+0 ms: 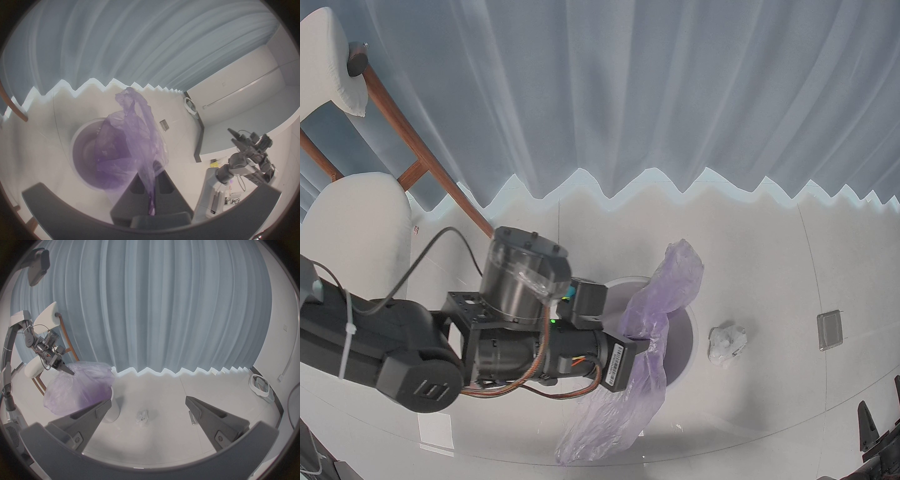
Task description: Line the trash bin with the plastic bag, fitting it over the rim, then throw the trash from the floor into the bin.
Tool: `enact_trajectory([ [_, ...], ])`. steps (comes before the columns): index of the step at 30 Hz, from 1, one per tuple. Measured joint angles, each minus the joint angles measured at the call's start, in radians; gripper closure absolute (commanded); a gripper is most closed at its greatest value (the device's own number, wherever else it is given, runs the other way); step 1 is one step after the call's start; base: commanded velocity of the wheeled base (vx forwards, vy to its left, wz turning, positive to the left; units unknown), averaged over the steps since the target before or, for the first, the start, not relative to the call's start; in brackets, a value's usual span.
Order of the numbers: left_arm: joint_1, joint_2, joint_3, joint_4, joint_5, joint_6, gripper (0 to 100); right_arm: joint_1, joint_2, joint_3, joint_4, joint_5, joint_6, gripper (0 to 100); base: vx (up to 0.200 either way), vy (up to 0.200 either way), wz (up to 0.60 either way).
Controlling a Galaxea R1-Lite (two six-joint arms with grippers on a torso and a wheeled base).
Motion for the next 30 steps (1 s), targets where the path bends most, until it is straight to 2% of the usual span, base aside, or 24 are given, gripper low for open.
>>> enact_trajectory([
  [8, -0.084, 0.089, -0.068, 0.124, 0.223, 0.018, 100, 0.000, 0.000, 0.000, 0.001, -0.002, 0.025, 0, 0.000, 0.000, 0.00],
  [12, -0.132, 0.114, -0.073, 0.156, 0.270, 0.069, 100, 0.000, 0.000, 0.000, 0.000, -0.001, 0.029, 0, 0.000, 0.000, 0.00],
  [17, -0.149, 0.133, -0.064, 0.169, 0.310, 0.116, 100, 0.003, 0.000, -0.021, -0.045, 0.005, 0.017, 0, 0.000, 0.000, 0.00],
  [20, -0.154, 0.139, -0.059, 0.185, 0.334, 0.134, 100, 0.019, 0.023, -0.064, -0.076, 0.007, 0.039, 0, 0.000, 0.000, 0.00],
  [24, -0.159, 0.142, -0.055, 0.198, 0.362, 0.169, 100, 0.054, 0.107, -0.134, -0.091, 0.009, 0.164, 0, 0.000, 0.000, 0.00],
  [30, -0.168, 0.142, -0.046, 0.210, 0.405, 0.224, 100, 0.114, 0.343, -0.281, -0.058, 0.021, 0.425, 0, 0.000, 0.000, 0.00],
])
